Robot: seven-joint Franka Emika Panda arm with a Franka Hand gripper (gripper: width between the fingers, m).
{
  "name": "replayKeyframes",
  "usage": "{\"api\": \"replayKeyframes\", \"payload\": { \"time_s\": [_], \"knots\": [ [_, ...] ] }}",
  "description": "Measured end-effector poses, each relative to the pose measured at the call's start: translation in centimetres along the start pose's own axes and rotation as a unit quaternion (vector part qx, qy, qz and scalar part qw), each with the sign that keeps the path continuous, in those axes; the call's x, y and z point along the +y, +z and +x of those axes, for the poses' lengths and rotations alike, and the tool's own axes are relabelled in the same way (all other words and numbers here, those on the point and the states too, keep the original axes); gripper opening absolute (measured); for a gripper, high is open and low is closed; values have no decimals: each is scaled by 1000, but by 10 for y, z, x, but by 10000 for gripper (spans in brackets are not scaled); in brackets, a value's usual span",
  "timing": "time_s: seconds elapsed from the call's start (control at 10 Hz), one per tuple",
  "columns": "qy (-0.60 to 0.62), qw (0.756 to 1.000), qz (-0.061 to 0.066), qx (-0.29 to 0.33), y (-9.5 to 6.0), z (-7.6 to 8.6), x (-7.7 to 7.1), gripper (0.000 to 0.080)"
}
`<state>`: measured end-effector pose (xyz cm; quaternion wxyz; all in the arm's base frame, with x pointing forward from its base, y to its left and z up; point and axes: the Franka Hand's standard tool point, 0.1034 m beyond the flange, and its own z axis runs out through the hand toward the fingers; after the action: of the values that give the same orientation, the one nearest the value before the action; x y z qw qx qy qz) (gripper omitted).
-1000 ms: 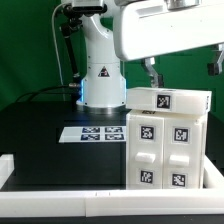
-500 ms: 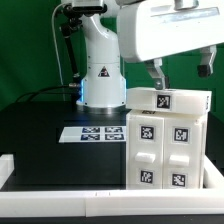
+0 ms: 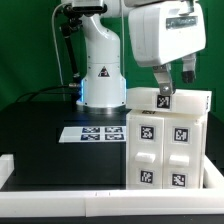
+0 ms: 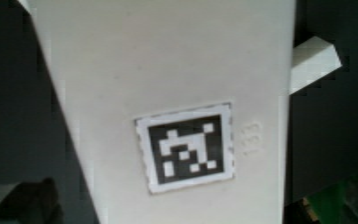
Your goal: Assemble cabinet
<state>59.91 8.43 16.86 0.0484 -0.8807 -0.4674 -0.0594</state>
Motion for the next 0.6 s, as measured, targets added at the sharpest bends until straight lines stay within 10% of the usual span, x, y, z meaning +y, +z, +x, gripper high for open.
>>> {"api": "replayKeyframes", "payload": {
  "time_s": [0.6],
  "knots": [
    [7,1000,3,-4,12,-11,1,797]
  ]
}}
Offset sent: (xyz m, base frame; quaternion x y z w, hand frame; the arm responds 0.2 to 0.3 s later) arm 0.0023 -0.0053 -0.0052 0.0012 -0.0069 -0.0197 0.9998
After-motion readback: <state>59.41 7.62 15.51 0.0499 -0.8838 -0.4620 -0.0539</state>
